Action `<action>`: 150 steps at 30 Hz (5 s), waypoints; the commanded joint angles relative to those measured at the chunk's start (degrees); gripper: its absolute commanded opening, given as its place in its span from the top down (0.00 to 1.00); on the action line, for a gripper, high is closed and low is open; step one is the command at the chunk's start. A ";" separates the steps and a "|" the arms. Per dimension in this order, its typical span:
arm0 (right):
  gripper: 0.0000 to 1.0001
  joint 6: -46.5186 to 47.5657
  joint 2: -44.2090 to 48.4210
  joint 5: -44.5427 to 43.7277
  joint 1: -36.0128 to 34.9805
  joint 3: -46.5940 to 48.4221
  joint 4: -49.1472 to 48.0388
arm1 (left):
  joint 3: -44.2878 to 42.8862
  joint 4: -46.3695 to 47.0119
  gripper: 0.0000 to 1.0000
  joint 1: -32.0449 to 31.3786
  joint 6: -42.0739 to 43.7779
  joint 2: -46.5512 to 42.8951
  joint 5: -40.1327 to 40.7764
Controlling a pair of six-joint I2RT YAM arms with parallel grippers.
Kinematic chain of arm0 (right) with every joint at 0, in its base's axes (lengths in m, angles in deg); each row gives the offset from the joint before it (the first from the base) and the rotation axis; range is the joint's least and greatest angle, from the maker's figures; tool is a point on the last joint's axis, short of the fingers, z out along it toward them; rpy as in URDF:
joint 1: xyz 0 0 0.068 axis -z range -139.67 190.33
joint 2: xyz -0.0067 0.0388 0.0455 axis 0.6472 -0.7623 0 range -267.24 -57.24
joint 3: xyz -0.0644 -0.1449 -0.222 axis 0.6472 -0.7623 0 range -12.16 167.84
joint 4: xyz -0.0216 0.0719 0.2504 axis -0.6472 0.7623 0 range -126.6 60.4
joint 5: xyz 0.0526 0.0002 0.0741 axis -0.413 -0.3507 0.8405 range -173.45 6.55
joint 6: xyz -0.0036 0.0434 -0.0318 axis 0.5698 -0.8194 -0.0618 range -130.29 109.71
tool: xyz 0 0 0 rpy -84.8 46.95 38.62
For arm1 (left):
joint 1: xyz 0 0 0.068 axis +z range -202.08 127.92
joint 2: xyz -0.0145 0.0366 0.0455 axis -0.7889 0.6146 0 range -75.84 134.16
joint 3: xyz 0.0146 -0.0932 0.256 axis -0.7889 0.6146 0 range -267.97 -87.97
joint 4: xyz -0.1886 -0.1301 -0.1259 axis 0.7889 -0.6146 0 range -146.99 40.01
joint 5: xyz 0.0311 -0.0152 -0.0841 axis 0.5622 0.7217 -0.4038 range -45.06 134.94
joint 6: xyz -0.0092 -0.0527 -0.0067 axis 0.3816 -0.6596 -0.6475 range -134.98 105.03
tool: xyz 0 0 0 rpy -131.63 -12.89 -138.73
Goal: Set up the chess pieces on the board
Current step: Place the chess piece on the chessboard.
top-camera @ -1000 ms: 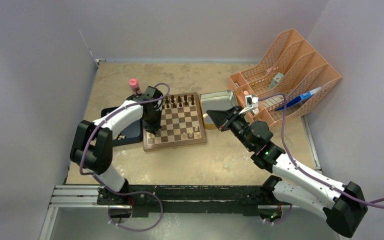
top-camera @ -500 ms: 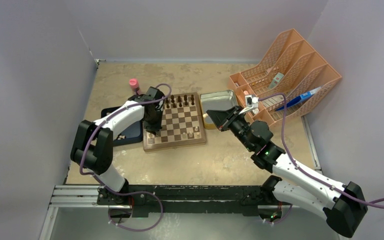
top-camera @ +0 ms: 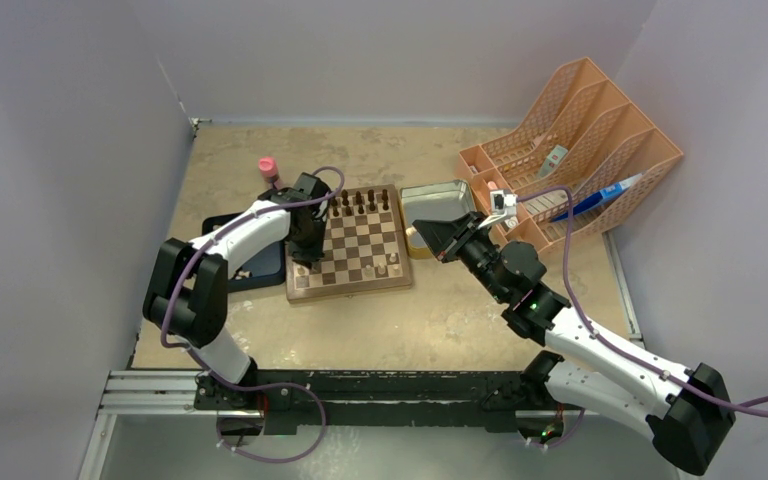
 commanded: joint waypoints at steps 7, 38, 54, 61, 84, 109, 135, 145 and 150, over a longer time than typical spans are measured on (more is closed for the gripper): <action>0.98 0.25 -0.04 -1.71 -0.01 1.71 -3.56 | -1.82 0.38 0.84 -0.40 1.32 0.71 2.00; 0.97 13.97 -10.72 6.08 -3.33 5.71 -9.71 | -0.95 12.05 0.66 -0.22 -0.20 -25.53 -4.06; 0.96 35.84 -41.17 8.32 -16.79 14.67 -28.76 | -4.78 8.66 0.40 -0.22 -2.62 -50.95 4.51; 0.96 41.70 -51.42 9.78 -19.02 16.09 -37.24 | -6.75 8.39 0.39 -0.22 -3.81 -55.81 3.21; 0.94 47.77 -65.15 2.81 -21.49 23.92 -32.17 | -5.68 9.08 0.38 -0.22 -3.43 -57.26 0.12; 0.89 42.91 -67.28 -2.54 -21.66 27.55 -23.05 | -4.93 9.88 0.39 -0.22 -3.00 -57.55 0.10; 0.65 39.60 -61.32 -3.52 -21.75 24.67 -22.89 | -4.90 10.14 0.38 -0.22 -0.84 -54.05 -2.91; 0.61 33.23 -50.26 -5.43 -21.75 20.83 -17.48 | -1.46 9.50 0.34 -0.22 -1.45 -43.33 4.70; 0.60 29.67 -42.59 -6.17 -21.75 17.42 -13.23 | 0.57 11.44 0.35 -0.07 -5.87 -37.52 12.86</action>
